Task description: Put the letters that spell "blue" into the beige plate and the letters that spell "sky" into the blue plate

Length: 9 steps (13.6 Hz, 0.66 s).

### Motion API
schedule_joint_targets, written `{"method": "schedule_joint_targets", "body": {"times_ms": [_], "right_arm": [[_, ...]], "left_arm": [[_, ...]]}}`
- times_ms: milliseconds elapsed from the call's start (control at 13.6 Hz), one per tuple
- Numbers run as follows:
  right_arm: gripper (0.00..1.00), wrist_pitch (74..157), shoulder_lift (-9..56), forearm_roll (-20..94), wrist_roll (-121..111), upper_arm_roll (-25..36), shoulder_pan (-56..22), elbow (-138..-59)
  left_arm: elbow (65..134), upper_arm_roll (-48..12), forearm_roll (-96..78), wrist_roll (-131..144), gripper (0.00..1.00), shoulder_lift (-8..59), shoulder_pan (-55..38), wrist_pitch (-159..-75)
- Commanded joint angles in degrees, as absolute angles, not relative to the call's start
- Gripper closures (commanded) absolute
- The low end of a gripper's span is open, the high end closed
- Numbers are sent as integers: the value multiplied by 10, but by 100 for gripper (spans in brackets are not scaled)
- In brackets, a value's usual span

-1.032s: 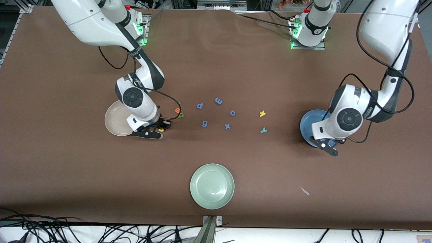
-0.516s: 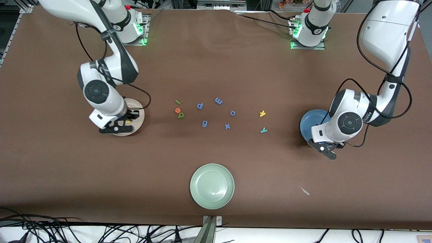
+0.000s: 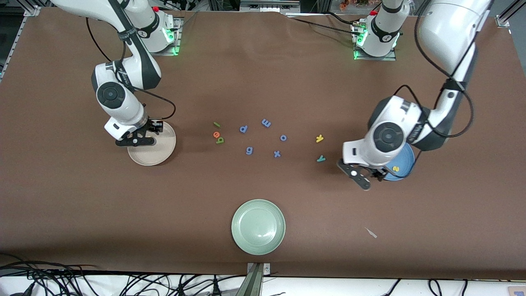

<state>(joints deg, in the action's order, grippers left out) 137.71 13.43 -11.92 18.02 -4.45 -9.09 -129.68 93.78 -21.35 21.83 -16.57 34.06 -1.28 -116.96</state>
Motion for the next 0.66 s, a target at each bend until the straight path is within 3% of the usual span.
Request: {"method": "schedule_joint_targets", "body": {"times_ms": [0, 221, 590], "right_arm": [[33, 1346, 133, -116, 293, -111, -92, -1272], [29, 1318, 189, -118, 443, -189, -94, -1211], [26, 1387, 258, -120, 597, -227, -119, -1190]], "left_arm": [[882, -210, 207, -151, 0, 398, -68, -1161], [889, -211, 206, -104, 0, 416, -91, -1164], [903, -211, 207, -108, 3, 453, -103, -1221]]}}
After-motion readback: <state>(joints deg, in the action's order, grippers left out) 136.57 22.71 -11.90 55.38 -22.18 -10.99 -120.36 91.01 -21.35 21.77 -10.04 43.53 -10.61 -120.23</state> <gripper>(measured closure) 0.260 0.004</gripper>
